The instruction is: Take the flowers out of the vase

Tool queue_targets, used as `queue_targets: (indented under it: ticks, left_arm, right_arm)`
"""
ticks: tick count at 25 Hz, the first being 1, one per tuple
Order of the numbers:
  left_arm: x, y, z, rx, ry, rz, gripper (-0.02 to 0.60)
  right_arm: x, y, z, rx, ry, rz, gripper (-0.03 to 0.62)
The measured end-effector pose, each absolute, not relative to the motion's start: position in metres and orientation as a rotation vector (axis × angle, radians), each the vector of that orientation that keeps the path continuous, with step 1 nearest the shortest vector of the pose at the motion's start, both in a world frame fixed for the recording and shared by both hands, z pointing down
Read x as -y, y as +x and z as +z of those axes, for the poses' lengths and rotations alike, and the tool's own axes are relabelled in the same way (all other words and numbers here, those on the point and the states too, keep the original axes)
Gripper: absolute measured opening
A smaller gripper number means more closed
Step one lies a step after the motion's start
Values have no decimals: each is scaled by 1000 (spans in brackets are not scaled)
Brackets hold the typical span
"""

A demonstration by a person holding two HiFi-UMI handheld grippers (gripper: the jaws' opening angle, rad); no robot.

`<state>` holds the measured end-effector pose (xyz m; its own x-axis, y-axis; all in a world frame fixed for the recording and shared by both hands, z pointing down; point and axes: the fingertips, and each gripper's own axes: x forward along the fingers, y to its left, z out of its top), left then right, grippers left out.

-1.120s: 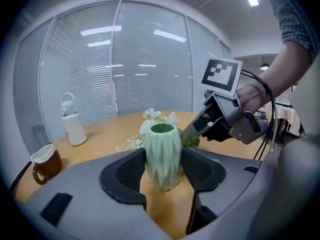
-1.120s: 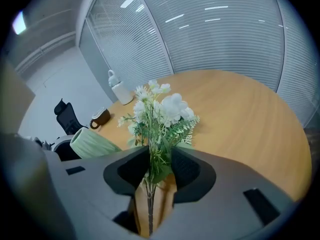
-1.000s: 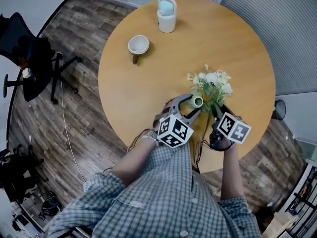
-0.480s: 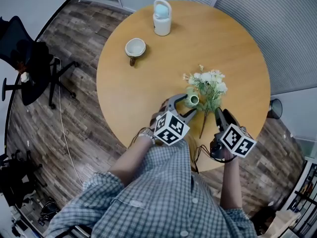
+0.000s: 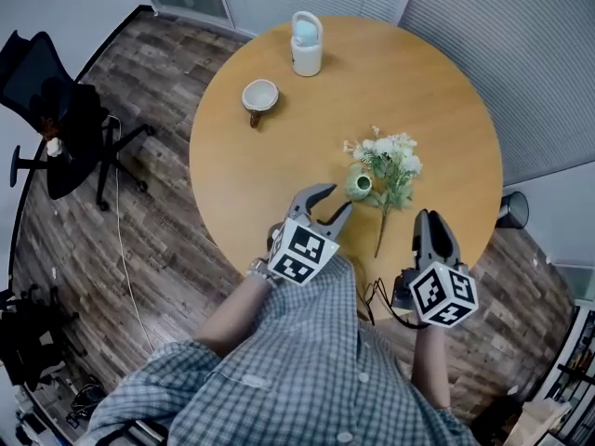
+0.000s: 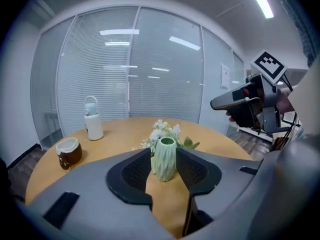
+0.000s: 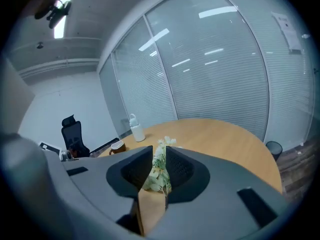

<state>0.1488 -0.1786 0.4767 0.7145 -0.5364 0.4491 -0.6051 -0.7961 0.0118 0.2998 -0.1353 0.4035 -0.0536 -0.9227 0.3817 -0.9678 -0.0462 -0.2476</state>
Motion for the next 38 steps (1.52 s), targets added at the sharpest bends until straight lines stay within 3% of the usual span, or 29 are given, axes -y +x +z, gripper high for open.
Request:
queue_targets:
  ticks: [6, 11, 38]
  left_arm:
    - [166, 136, 416, 1069, 2866, 542, 38]
    - [158, 130, 373, 1077, 2888, 422, 11]
    - [106, 126, 309, 1055, 2947, 220, 8]
  right_arm:
    - [110, 295, 356, 2108, 2209, 381, 29]
    - [93, 288, 338, 2133, 2227, 308, 21]
    - [71, 260, 292, 2182, 2140, 38, 12]
